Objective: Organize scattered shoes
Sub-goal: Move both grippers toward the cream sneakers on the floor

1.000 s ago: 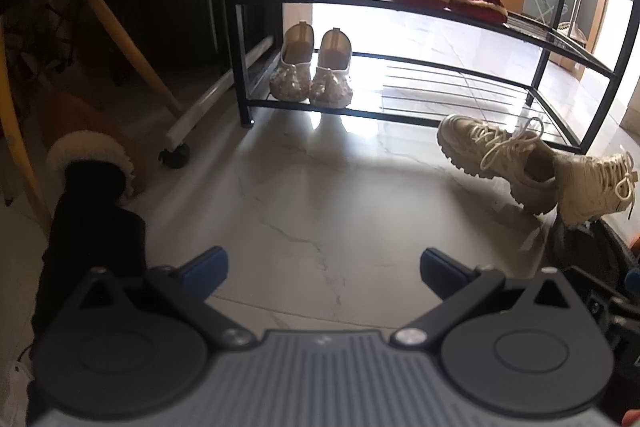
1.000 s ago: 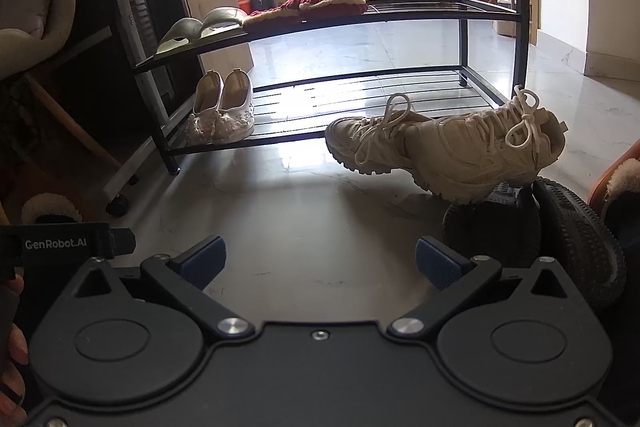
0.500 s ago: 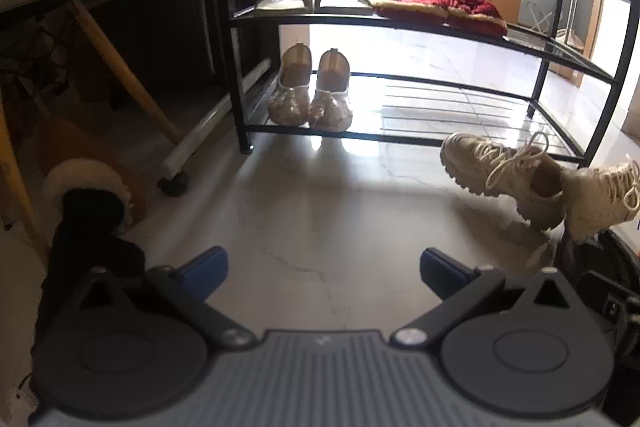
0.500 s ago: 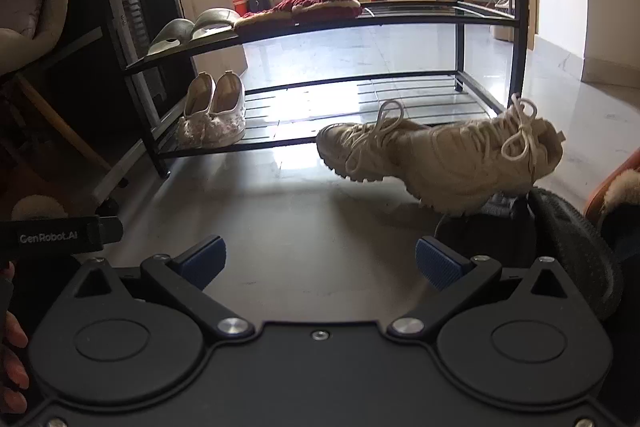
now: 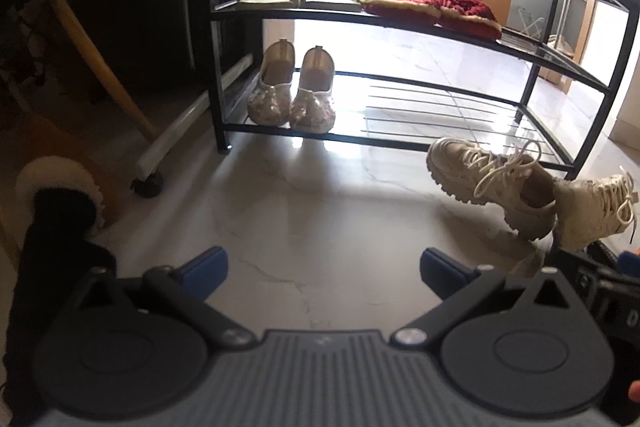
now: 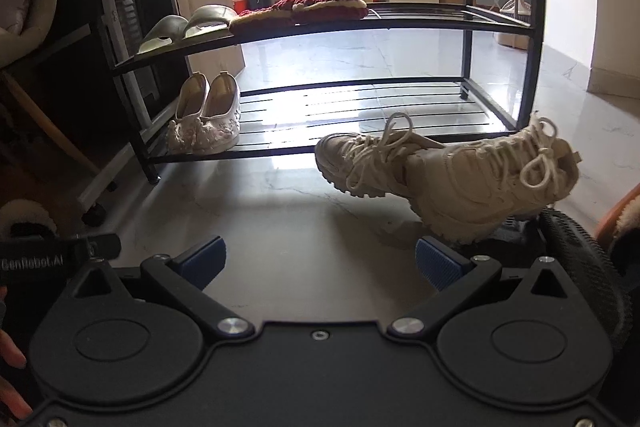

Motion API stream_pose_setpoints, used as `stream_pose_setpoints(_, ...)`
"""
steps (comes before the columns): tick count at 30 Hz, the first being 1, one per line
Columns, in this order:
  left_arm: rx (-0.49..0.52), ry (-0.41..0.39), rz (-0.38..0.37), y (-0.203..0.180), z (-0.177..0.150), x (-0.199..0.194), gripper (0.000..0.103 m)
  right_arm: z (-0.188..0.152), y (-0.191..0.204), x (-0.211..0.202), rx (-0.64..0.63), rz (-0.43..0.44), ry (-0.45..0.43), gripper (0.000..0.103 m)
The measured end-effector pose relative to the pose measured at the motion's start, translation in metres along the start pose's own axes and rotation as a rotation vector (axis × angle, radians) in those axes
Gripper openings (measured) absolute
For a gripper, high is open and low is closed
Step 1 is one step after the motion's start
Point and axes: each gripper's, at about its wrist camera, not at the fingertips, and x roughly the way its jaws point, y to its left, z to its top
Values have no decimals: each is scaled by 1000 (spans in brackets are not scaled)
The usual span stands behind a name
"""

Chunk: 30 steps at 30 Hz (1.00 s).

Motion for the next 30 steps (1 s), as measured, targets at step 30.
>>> stream_pose_setpoints(30, 161, -28, -52, -67, 17, 31, 103, 6, -52, -28, 66, -109, -114, 103)
